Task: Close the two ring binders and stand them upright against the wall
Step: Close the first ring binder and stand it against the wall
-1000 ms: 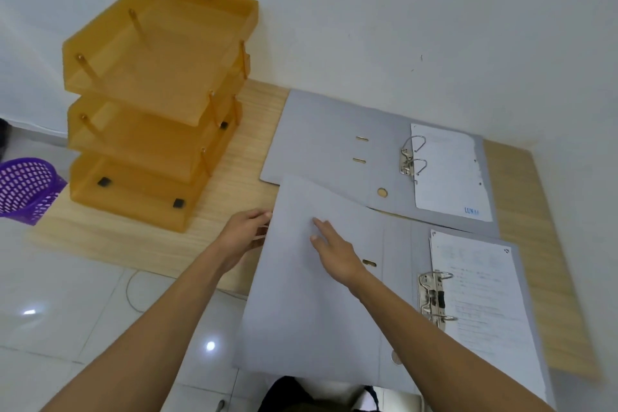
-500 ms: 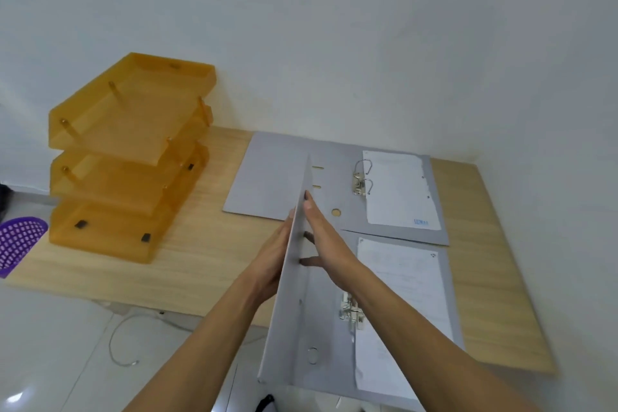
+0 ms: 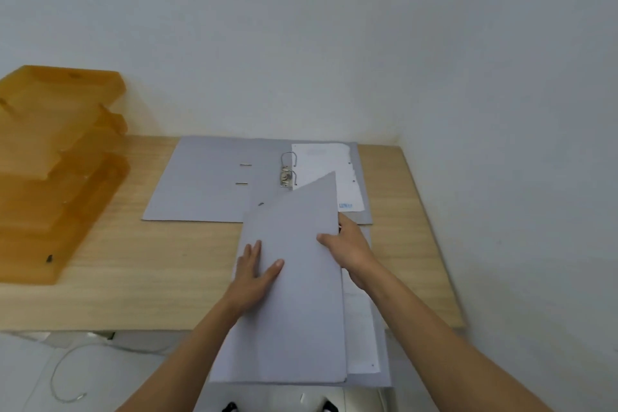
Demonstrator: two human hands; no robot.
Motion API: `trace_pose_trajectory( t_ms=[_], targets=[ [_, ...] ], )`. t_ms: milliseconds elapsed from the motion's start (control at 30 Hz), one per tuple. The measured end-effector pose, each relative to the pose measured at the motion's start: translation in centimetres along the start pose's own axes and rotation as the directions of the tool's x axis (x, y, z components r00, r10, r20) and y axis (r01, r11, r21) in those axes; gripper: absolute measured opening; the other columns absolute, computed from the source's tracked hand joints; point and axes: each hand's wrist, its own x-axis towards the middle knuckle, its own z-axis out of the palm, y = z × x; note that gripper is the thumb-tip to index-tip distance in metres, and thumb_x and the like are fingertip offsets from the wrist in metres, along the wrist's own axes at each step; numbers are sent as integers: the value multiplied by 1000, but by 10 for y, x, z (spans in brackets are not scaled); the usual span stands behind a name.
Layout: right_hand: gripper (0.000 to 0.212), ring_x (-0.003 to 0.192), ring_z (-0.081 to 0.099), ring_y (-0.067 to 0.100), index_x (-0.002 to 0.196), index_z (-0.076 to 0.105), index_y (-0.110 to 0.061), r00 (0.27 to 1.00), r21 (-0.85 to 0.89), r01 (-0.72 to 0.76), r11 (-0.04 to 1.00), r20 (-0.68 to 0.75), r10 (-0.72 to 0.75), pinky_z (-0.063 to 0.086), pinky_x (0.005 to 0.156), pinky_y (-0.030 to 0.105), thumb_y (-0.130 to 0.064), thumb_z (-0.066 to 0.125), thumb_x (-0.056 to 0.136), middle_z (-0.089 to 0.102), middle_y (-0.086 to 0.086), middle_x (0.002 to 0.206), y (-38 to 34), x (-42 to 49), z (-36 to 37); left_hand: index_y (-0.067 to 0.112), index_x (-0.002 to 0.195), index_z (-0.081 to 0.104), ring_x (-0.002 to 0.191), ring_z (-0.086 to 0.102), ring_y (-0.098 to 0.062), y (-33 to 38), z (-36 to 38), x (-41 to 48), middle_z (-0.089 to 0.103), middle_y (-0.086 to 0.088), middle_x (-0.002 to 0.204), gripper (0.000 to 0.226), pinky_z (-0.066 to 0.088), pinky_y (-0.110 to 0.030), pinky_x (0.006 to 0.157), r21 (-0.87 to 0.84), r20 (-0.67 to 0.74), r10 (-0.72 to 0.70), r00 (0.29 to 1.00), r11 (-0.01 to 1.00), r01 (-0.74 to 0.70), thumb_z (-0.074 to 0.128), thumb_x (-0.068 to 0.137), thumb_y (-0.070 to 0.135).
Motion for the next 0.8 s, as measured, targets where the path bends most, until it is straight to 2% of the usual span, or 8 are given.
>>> trace_pose_trajectory(
  t_ms=[100,233,367,400,467,567,700,800],
  targets=[
    [35,100,70,23,120,64,-17,997,3,-48,999,-56,48,58,89,37,-6,65,87,73,6,118,41,7,-32,29,162,18,158,8,-25,-20,14,0,7,2,171,119,17,-50,125,79,-109,-27,994,996,36,56,63,83],
    [45,97,65,22,128,59,-9,983,-35,-108,993,-151,102,51,80,27,-1,65,84,69,11,121,91,12,-62,19,152,37,131,55,-29,-28,36,-18,52,0,142,89,47,-41,105,-96,-213,-110,971,991,91,78,79,50],
    [68,95,65,21,142,53,-15,978,-128,-166,978,-151,147,49,65,18,5,56,78,69,4,119,127,12,-72,12,137,50,122,61,-32,-40,52,-23,63,-8,134,70,45,-34,89,-69,-247,-200,948,980,189,80,81,41],
    [73,99,65,23,147,49,-16,978,-150,-172,974,-147,150,51,68,20,6,55,78,67,4,123,134,10,-71,12,140,48,124,60,-33,-40,54,-24,62,-10,136,72,43,-33,87,-70,-246,-216,945,976,205,80,81,40],
    [76,124,58,29,154,37,-10,979,-221,-181,958,-132,154,51,93,27,5,55,81,55,11,144,141,7,-68,13,145,42,125,59,-34,-40,57,-23,61,-12,139,78,42,-33,86,-65,-249,-233,940,972,224,79,82,40],
    [74,154,21,23,158,25,-9,990,-383,-140,913,-30,139,24,121,28,-2,54,91,15,8,169,148,4,-60,19,151,36,125,59,-35,-39,62,-23,61,-11,139,84,43,-33,86,-47,-259,-227,939,974,223,79,82,39],
    [76,157,6,21,161,14,-16,973,-429,-91,899,154,172,14,126,36,-18,55,97,0,3,171,151,0,-43,22,152,38,126,59,-33,-38,65,-25,62,-9,139,84,44,-34,91,-58,-273,-240,931,971,233,81,81,37],
    [76,157,-5,26,162,10,-17,952,-434,-120,893,203,227,5,126,39,-28,53,100,-4,5,171,154,1,-34,22,151,41,126,59,-31,-36,64,-24,63,-7,137,83,44,-34,91,-82,-267,-253,930,967,239,82,80,35]
  ],
)
